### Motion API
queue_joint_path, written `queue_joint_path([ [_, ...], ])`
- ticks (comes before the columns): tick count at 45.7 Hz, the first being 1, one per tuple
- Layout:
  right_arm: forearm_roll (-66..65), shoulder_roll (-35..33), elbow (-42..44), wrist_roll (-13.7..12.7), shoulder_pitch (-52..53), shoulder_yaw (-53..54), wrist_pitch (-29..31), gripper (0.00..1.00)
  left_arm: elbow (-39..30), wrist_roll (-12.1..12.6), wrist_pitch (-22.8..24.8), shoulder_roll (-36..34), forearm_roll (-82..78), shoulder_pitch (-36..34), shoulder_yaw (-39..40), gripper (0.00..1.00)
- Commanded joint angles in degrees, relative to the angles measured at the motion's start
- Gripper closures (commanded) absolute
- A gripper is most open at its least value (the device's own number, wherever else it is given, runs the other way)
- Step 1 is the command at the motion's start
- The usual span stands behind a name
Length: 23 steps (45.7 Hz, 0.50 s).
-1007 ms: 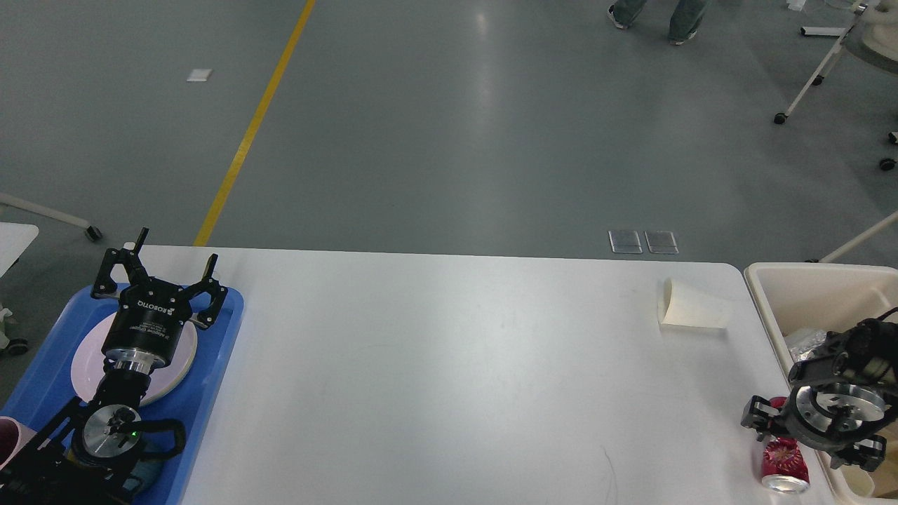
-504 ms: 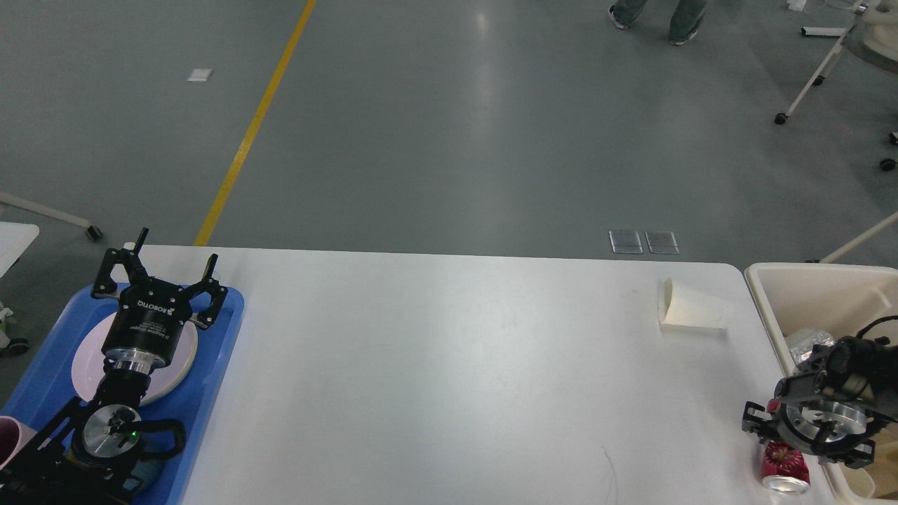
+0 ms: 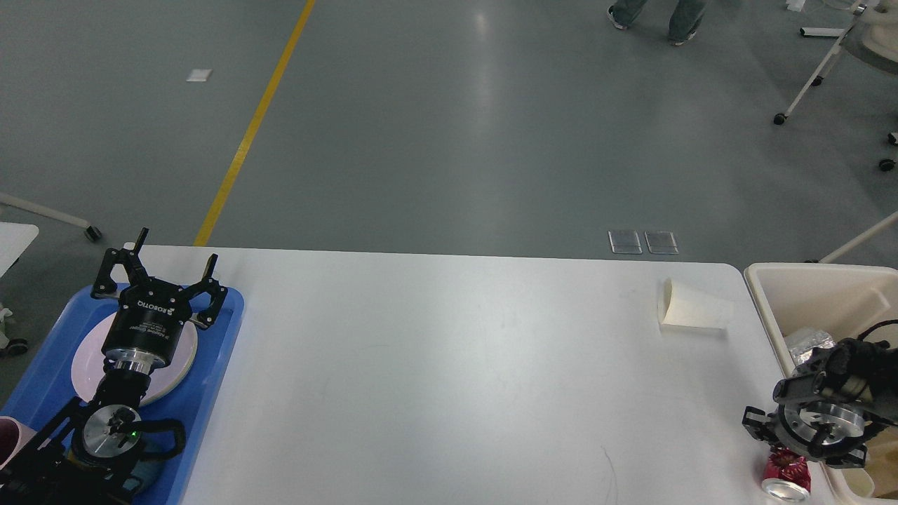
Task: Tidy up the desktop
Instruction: 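Grasp the red can with the right gripper, then lift the red can and drop it into the white bin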
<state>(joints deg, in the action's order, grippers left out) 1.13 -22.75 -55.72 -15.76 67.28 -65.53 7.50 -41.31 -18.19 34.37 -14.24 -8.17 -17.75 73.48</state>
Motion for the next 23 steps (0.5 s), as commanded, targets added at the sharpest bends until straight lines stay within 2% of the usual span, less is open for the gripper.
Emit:
queue_joint_path([
  [1,0.1,-0.7,-1.1,0.0,1.6,1.4,0.9,1.0,0.0,0.0,0.0,0.0,0.0,0.0,0.0,0.04],
  [5,0.2,-3.3,-3.9,0.0,5.3,1.3,4.0,1.0,0.0,0.0,0.0,0.0,0.0,0.0,0.0,0.04],
  [15,0.4,-9.9,-14.0,-0.1,21.7,0.1,18.8,1.0,0.0,0.0,0.0,0.0,0.0,0.0,0.0,0.04],
  [23,3.4,-10.7,-26.3,0.3,40.5,-7.9,21.2,1.0,0.0,0.0,0.0,0.0,0.0,0.0,0.0,0.04],
])
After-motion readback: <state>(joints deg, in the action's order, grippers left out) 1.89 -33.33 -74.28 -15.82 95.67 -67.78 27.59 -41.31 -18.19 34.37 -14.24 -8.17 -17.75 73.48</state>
